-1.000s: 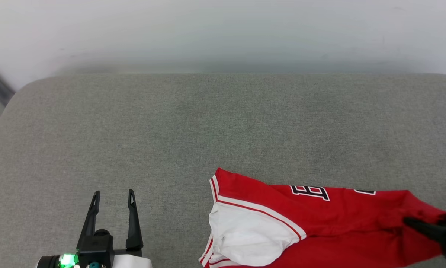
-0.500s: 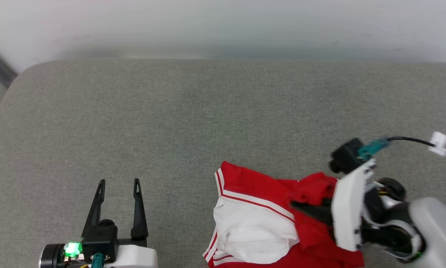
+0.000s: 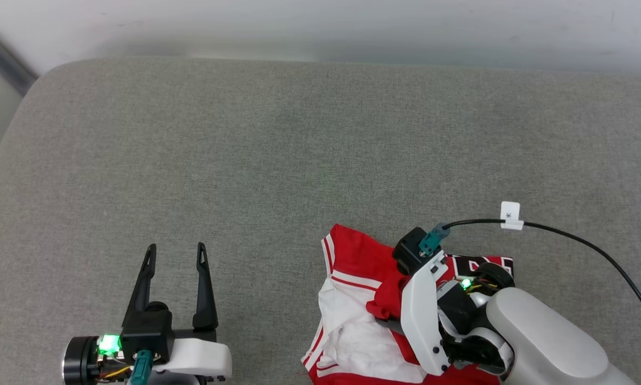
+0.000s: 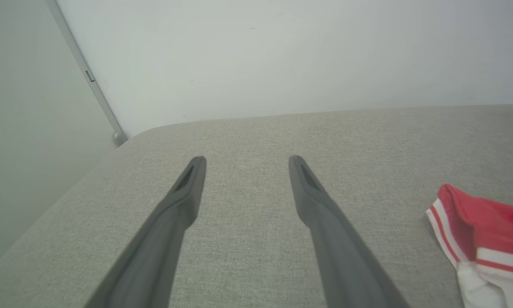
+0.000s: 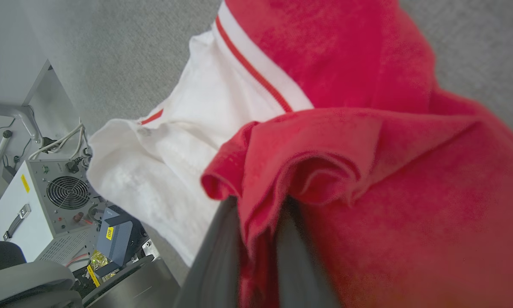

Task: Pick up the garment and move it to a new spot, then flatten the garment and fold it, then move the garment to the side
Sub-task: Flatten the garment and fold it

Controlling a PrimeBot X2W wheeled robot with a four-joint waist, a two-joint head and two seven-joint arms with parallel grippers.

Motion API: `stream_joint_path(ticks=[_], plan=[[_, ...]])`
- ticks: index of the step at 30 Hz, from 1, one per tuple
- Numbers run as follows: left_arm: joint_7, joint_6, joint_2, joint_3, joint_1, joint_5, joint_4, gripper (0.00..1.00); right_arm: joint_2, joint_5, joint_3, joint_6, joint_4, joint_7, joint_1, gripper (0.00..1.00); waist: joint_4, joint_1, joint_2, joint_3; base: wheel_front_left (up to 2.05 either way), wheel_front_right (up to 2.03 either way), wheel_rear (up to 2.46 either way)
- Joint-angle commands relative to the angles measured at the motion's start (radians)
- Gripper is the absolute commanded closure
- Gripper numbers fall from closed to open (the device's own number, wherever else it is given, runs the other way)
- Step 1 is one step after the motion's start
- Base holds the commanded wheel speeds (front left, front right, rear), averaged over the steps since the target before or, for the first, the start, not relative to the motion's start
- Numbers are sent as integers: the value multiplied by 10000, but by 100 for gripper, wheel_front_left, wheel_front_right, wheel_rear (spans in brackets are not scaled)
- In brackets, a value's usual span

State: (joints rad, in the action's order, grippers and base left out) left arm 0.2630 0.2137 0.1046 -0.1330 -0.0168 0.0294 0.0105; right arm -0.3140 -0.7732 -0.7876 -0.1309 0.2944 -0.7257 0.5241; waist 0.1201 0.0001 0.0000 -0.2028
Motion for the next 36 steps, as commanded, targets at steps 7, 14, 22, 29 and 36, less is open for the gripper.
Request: stream_joint_path(ticks=[7,14,22,29,36], plan=[[22,-25,-9,216,-180,-90,-118,0,-166,-351,-571,9,459,1189,341,0,-135,-1,0,211,0,0,0],[22,-110,59,365,-438,-94,-137,0,-1009,237,-107,6,-573,3421,493,0,-432,-1,0,729,0,0,0],[22,-170,80,532,-765,-93,-77,0,-883,2520,3104,6,-513,7106,-490,0,-815,-1,0,1232,0,0,0],[22,-178,70,637,-1070,-106,15,0,-225,4446,5840,4,-553,9249,-1955,0,-1048,-1,0,1543,0,0,0],[22,-266,25,685,-1229,-62,127,0,866,5549,7569,6,-1430,9852,-3643,0,-1148,-1,0,1652,0,0,0]])
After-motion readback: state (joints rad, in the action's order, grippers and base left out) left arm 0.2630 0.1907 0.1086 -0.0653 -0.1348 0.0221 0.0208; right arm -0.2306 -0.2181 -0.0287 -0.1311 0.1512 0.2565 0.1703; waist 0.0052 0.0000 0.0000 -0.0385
